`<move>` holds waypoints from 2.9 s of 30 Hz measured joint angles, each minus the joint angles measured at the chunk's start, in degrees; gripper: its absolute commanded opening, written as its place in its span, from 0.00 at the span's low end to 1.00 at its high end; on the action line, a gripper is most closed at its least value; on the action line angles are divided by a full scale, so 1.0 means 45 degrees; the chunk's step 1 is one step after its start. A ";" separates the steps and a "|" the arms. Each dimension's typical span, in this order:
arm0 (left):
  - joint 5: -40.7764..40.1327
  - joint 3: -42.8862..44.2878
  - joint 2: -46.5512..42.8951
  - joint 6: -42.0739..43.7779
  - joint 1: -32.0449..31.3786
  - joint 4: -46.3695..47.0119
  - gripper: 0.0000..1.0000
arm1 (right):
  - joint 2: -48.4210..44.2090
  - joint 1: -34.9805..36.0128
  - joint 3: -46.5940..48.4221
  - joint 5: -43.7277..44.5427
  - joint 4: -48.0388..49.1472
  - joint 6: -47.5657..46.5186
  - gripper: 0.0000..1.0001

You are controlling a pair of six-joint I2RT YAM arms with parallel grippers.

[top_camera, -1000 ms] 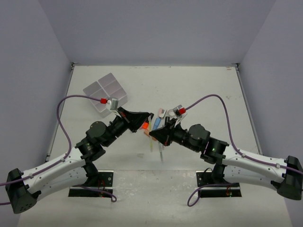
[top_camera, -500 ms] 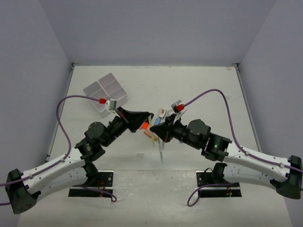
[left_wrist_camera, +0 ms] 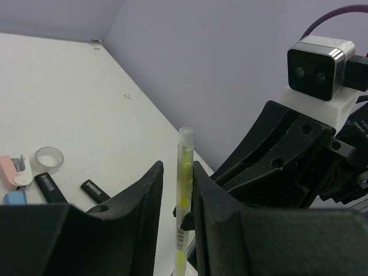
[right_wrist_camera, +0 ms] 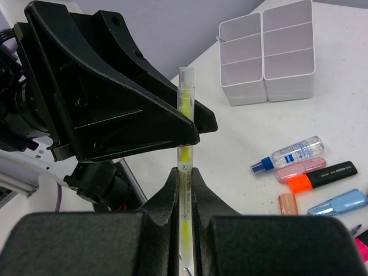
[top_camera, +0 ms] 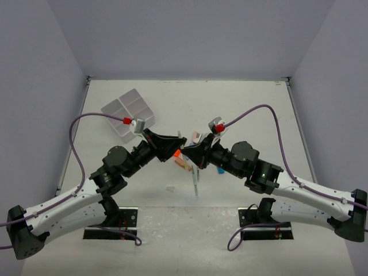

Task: Sort the stationery into containers
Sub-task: Close the pen cap on the pen.

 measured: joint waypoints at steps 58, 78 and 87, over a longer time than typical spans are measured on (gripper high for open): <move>0.1750 0.1128 -0.0064 0.1801 0.0111 0.0553 0.00 | 0.1020 -0.0145 0.1990 -0.2279 -0.1972 -0.1593 0.00; -0.1415 -0.0583 -0.0189 0.0781 -0.1556 0.4534 0.01 | 0.2595 -0.0548 0.6076 -0.3383 -0.6809 -0.2633 0.00; -0.2623 0.2604 0.0416 0.1560 -0.2326 -0.2189 0.35 | 0.0683 -0.1008 0.1866 -0.4253 -0.2400 -0.2414 0.00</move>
